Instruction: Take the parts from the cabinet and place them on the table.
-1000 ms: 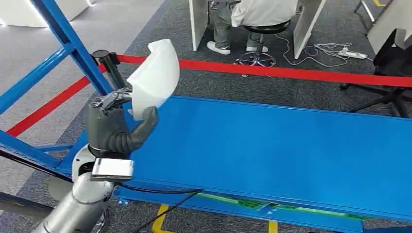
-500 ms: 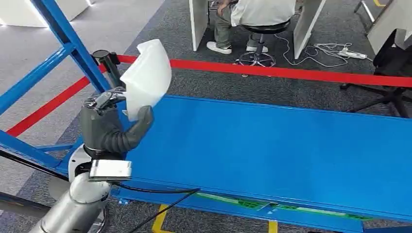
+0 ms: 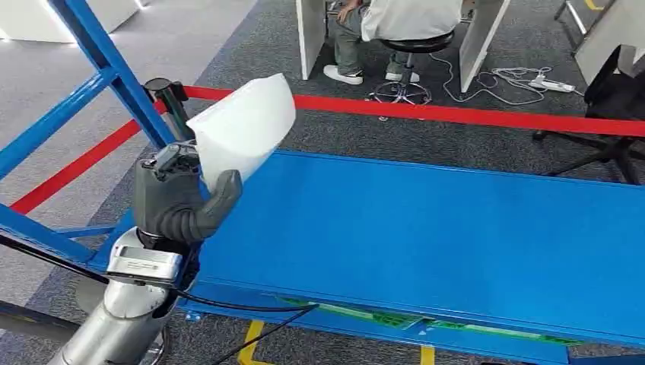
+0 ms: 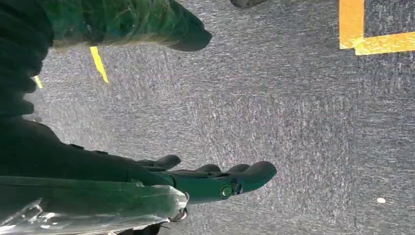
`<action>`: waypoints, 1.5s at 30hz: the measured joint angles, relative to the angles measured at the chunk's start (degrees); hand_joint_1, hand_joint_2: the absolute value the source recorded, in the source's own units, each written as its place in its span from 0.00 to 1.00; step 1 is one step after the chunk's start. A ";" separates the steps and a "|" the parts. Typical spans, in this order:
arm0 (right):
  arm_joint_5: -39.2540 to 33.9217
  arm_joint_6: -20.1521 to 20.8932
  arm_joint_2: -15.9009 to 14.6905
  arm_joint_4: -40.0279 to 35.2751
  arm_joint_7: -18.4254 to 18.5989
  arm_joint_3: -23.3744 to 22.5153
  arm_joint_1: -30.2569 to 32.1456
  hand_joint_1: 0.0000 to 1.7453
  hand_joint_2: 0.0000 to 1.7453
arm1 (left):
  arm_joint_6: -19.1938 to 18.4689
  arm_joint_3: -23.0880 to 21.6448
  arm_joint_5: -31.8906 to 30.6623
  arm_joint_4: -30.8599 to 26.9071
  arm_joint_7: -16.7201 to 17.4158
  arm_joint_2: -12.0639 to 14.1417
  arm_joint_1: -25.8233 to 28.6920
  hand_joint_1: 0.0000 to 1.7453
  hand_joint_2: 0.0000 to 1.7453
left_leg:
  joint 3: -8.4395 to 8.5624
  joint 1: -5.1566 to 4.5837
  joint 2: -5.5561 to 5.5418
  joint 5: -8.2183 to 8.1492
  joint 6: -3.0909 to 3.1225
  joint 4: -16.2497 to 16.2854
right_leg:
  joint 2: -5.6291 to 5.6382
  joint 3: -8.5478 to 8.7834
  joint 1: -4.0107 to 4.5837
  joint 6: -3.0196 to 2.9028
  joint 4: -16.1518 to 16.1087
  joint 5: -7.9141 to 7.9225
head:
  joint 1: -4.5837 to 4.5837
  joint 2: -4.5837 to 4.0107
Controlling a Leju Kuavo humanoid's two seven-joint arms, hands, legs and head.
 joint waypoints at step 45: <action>-5.14 4.00 -0.04 -1.03 -13.77 -4.15 0.00 0.00 1.00 | 1.27 -4.04 -1.44 -5.07 -3.45 1.44 4.92 1.00 1.00 | 1.89 0.46 0.35 1.31 1.86 -3.09 | -0.28 -3.57 -0.02 0.93 7.96 -5.07 | 0.31 0.00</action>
